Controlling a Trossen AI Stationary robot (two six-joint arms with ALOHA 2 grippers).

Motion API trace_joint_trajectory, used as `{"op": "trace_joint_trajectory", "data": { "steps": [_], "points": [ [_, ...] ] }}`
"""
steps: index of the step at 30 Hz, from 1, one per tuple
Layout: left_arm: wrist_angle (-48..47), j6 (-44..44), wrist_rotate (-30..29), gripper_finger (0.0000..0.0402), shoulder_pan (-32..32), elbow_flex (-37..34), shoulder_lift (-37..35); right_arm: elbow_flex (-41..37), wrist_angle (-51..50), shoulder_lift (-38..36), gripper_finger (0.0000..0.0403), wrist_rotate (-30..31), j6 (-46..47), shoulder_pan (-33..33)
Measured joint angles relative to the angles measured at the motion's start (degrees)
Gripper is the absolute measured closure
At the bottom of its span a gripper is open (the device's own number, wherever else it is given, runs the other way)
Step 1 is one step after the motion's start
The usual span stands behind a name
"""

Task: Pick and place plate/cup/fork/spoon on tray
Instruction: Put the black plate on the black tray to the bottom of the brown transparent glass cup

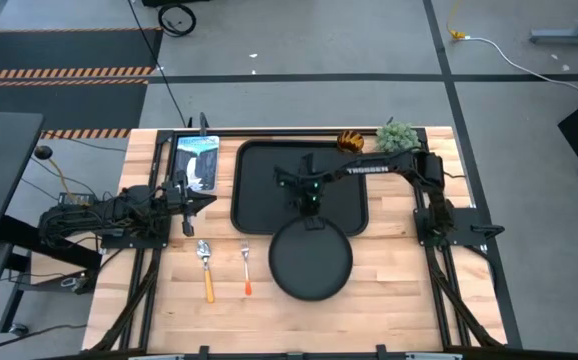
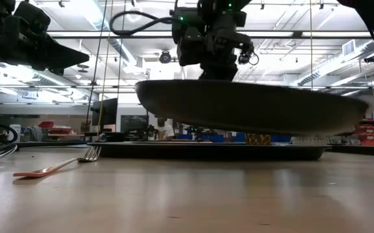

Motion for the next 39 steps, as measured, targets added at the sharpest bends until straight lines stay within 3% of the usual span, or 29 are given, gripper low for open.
{"op": "trace_joint_trajectory", "data": {
  "steps": [23, 30, 39],
  "points": [
    [0.0, 0.0, 0.01, 0.0377, 0.0, 0.0, 0.0, 0.01, 1.73, 0.0, 0.0392, 2.16, -22.63, -18.8],
    [0.0, 0.0, -0.01, 0.0377, 0.0, 0.0, 0.0, 0.01, 5.17, 0.0, 0.0391, 1.5, -29.15, -22.29],
    [0.0, -0.01, 0.01, 0.0377, 0.0, 0.0, 0.0, -1.6, 5.45, -0.09, 0.0391, 1.94, -30.64, -24.36]
  ]
}}
